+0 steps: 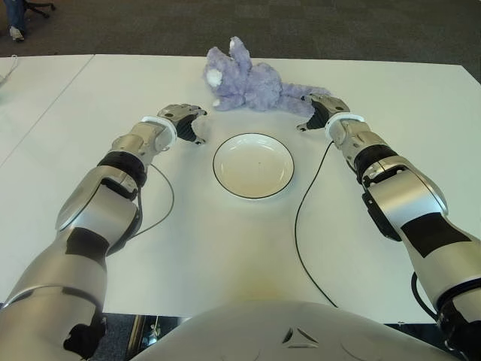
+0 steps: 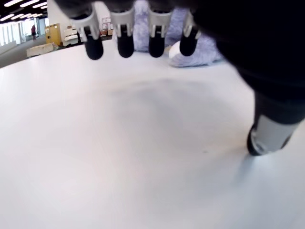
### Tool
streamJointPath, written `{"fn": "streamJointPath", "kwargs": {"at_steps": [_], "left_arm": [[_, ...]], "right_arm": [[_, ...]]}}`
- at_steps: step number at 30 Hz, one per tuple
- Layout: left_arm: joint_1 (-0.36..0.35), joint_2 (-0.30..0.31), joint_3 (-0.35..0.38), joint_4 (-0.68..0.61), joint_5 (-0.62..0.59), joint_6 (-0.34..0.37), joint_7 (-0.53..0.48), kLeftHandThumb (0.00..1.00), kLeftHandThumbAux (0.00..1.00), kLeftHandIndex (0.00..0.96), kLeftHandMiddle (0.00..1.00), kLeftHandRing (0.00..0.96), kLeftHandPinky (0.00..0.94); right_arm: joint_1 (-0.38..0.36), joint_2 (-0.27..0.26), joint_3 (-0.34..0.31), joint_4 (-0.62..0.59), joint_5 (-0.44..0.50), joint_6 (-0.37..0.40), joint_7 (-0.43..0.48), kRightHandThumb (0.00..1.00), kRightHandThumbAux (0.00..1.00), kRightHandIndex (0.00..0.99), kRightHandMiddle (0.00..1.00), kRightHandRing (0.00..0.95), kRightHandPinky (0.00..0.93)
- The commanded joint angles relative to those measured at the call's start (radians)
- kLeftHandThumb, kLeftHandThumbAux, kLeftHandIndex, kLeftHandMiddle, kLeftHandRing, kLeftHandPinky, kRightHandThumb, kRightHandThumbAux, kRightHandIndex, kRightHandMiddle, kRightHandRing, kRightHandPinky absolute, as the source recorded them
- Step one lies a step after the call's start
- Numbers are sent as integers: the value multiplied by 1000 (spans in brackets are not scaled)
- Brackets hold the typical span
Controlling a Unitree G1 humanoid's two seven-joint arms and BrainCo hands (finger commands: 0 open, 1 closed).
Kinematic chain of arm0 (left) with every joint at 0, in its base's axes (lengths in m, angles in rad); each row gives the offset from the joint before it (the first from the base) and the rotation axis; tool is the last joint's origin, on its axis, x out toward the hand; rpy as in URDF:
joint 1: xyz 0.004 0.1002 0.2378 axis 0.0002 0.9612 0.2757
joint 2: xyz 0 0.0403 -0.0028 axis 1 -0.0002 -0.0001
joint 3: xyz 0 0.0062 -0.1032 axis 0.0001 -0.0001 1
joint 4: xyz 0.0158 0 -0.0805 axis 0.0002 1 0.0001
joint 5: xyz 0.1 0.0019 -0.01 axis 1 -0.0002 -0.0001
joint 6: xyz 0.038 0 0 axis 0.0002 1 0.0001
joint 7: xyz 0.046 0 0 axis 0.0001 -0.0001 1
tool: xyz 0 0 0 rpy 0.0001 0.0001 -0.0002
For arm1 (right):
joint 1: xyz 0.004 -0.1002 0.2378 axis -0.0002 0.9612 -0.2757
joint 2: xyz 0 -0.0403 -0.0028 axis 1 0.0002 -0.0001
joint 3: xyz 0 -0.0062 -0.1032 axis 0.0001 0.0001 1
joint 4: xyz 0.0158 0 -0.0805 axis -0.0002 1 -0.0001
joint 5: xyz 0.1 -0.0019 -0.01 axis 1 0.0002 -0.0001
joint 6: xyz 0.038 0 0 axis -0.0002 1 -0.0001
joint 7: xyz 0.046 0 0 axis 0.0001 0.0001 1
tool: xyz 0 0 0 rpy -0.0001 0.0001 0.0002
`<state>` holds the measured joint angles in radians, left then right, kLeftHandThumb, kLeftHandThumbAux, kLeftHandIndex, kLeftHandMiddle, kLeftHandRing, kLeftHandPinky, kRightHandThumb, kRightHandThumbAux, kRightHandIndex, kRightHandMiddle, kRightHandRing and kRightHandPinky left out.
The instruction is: Put the doll into the plate.
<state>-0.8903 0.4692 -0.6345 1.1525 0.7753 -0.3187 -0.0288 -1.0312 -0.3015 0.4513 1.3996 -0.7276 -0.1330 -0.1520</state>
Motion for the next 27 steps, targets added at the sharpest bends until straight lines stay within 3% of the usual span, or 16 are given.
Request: {"fn": "streamJointPath", "kwargs": {"at_steps": [1,9,16,27], "left_arm": [[87,-58,-29,21,4,-43,-32,14,603,0,28,17,0],[97,-58,-29,14,-10,-60,-31,5,609,0,20,16,0],[99,-56,-23,13,-26,-75,-17,34,621,0,19,19,0],[98,-53,-25,4,-27,-84,2,39,627,0,19,15,0]], "right_arm": [[90,41,-35,5,36,-2,6,246,650,0,0,0,0],[133,63,-72,6,63,-29,45,214,637,0,0,0,0],[126,52,-75,-4,68,-80,69,200,631,0,0,0,0],[149,47,-92,-1,82,-78,74,195,640,0,0,0,0]]}}
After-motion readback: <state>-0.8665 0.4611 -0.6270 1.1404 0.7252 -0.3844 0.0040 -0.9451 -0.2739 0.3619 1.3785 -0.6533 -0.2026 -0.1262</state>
